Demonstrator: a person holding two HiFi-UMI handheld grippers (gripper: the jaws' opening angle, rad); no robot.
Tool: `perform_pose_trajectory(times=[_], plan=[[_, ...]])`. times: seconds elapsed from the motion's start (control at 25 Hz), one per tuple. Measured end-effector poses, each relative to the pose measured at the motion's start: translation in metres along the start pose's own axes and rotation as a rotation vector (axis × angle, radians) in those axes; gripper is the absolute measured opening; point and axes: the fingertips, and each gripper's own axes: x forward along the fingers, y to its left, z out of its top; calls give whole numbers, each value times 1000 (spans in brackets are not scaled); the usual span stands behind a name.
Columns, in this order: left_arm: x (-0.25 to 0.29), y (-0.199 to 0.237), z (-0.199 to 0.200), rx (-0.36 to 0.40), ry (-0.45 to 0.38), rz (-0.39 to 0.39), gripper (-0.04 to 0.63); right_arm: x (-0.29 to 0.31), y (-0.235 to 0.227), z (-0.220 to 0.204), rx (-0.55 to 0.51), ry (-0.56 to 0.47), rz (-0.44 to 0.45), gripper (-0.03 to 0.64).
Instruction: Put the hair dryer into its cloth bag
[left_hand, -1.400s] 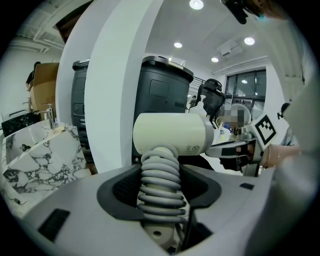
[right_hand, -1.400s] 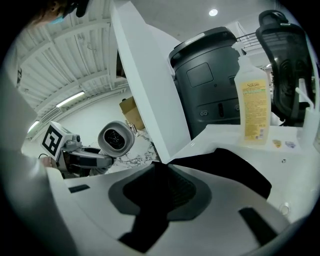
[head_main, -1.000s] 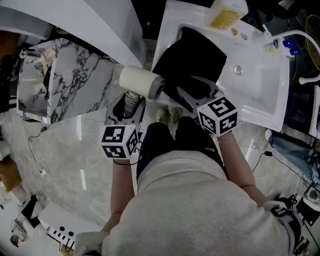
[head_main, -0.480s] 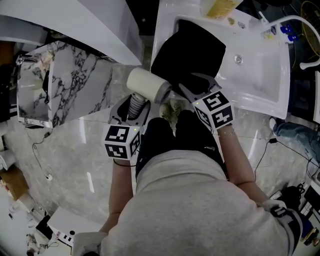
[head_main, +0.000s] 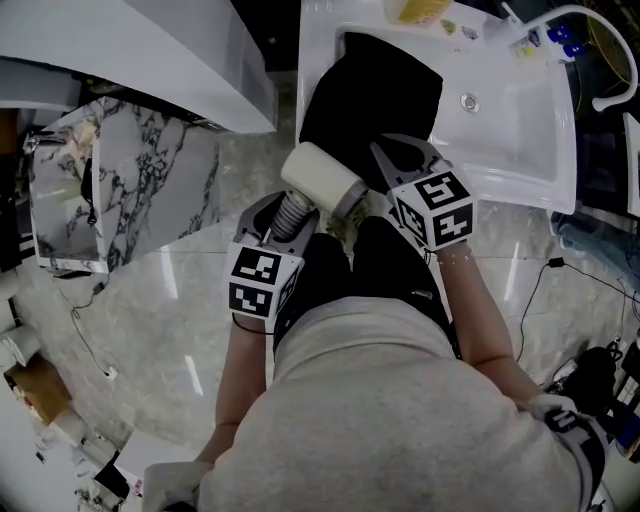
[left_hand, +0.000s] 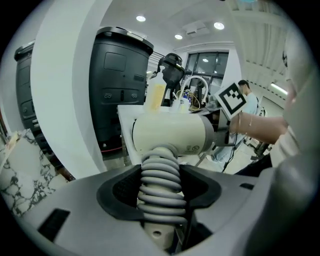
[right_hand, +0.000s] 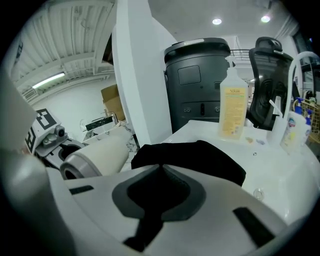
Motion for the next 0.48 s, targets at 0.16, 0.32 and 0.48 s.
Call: perform_pose_trajectory(times=[0.16,0.32,0.48], plan=[[15,-1,-4,47,66,-21,230,-5,0,5,12,-23,-18,14],[23,1,4,96,115,-25,230,-7,2,10,16,-28,-15,14],[34,3,11,138,159,-24,230,-7,3,13,14,-31,0,14]])
